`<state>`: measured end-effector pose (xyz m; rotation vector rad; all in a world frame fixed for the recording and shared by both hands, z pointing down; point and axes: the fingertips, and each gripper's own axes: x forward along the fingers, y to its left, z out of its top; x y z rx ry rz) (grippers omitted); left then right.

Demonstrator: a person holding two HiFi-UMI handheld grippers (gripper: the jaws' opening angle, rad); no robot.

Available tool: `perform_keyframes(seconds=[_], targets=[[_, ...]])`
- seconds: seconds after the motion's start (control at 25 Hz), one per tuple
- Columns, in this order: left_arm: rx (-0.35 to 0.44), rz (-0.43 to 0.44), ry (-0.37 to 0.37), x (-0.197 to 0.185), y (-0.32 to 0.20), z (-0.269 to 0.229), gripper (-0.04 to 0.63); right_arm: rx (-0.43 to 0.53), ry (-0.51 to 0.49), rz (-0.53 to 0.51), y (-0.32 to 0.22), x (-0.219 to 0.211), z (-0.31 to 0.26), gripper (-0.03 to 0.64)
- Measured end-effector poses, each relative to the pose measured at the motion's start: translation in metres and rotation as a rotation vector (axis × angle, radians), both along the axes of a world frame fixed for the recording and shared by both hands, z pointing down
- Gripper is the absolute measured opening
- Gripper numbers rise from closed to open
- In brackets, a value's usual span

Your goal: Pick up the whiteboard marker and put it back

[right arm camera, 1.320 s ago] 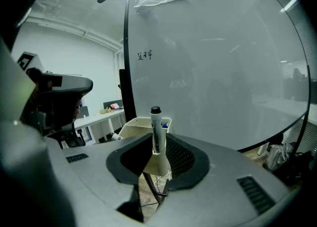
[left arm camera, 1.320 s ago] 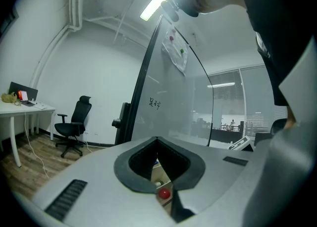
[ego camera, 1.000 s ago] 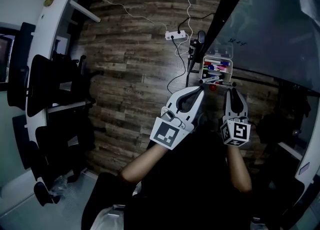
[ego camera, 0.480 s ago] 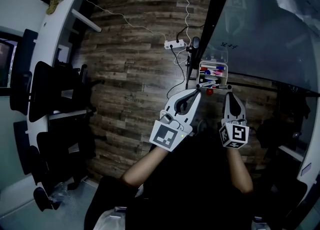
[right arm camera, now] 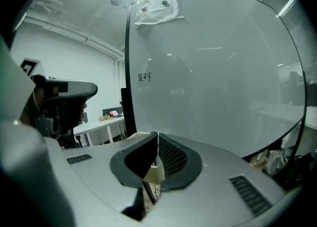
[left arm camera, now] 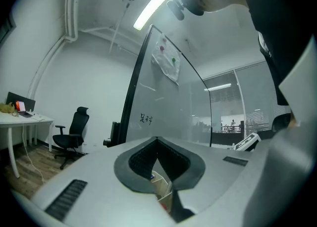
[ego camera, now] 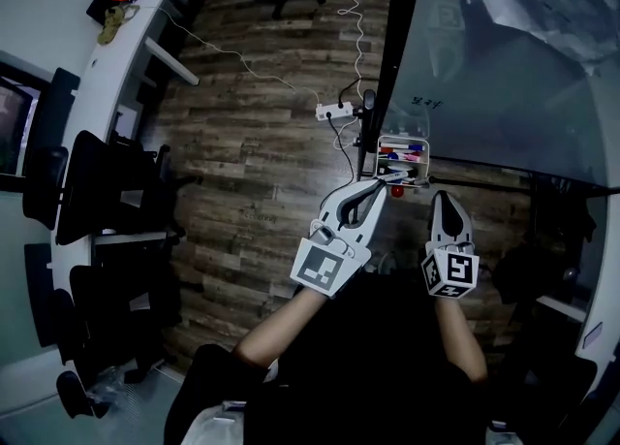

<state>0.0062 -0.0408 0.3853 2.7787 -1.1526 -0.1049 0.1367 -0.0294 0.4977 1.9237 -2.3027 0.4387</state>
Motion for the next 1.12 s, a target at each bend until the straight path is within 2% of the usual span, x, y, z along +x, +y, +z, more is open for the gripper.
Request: perform_keyframes(seconds=[0.84,1.12], targets=[[0.038,0.008,0.011,0.009,0.022,-0.019,0.008,0.117,-0.019,0.019,0.032,0.010,-0.063,0.021],[0.050,-0.002,0.022,0.025,0.038,-0.026,0.008,0.141,-0.013,-0.009,0.046,0.021,-0.082,0.021]])
